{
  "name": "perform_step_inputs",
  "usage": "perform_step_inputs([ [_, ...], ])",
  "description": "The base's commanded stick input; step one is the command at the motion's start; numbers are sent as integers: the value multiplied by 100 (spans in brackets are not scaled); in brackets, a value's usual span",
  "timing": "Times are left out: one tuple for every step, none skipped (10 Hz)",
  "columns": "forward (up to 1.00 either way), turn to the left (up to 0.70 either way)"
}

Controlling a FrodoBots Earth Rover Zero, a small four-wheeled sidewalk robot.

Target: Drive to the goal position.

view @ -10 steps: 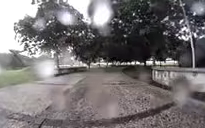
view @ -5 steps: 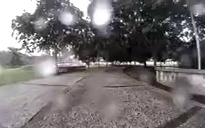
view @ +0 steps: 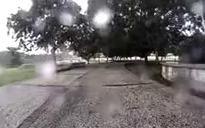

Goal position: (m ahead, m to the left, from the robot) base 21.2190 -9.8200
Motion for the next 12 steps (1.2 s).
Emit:
perform_step_inputs([
  [70,0],
  [70,0],
  [70,0],
  [70,0],
  [70,0],
  [70,0],
  [70,0],
  [70,0],
  [70,0],
  [70,0],
  [70,0],
  [70,0],
])
